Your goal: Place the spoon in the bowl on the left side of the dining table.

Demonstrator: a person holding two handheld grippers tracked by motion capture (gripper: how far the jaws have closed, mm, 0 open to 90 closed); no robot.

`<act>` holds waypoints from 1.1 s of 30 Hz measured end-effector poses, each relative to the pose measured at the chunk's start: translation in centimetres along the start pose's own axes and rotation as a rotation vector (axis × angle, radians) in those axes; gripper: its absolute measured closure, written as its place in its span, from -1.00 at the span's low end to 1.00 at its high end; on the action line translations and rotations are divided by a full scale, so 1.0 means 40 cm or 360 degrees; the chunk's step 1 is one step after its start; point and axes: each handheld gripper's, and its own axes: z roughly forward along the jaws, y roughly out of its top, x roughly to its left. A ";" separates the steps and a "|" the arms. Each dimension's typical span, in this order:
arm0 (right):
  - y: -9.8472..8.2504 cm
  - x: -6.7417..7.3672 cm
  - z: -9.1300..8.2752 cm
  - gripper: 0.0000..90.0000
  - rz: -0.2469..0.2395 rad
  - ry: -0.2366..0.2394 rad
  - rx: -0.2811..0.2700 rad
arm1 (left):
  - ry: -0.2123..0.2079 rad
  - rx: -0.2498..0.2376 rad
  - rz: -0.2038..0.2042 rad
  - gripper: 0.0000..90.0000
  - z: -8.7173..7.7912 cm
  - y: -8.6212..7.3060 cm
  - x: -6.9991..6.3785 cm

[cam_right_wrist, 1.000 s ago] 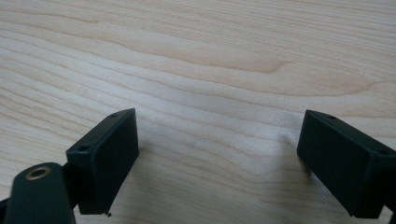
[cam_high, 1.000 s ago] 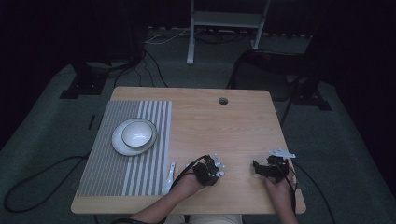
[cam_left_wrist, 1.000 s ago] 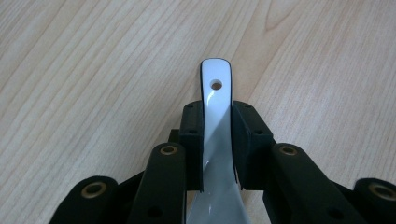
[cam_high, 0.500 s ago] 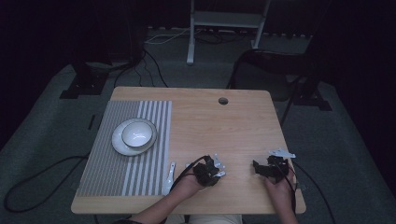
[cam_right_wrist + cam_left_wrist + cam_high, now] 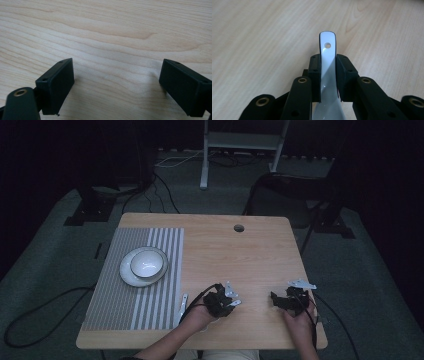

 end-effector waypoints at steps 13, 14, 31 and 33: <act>0.000 0.000 0.000 -0.73 0.0000 -0.0001 0.0000 | 0.0057 -0.0052 -0.0079 0.68 -0.060 -0.015 0.053; 0.000 0.000 0.000 -0.73 0.0001 -0.0001 0.0000 | 0.0072 -0.0064 -0.0089 0.68 -0.066 -0.018 0.057; 0.000 -0.001 0.000 -0.73 0.0006 -0.0006 -0.0001 | 0.0217 -0.0126 -0.0227 0.68 -0.169 -0.069 0.159; 0.000 0.000 0.000 -0.73 0.0007 -0.0006 -0.0001 | 0.0235 -0.0142 -0.0250 0.68 -0.182 -0.075 0.173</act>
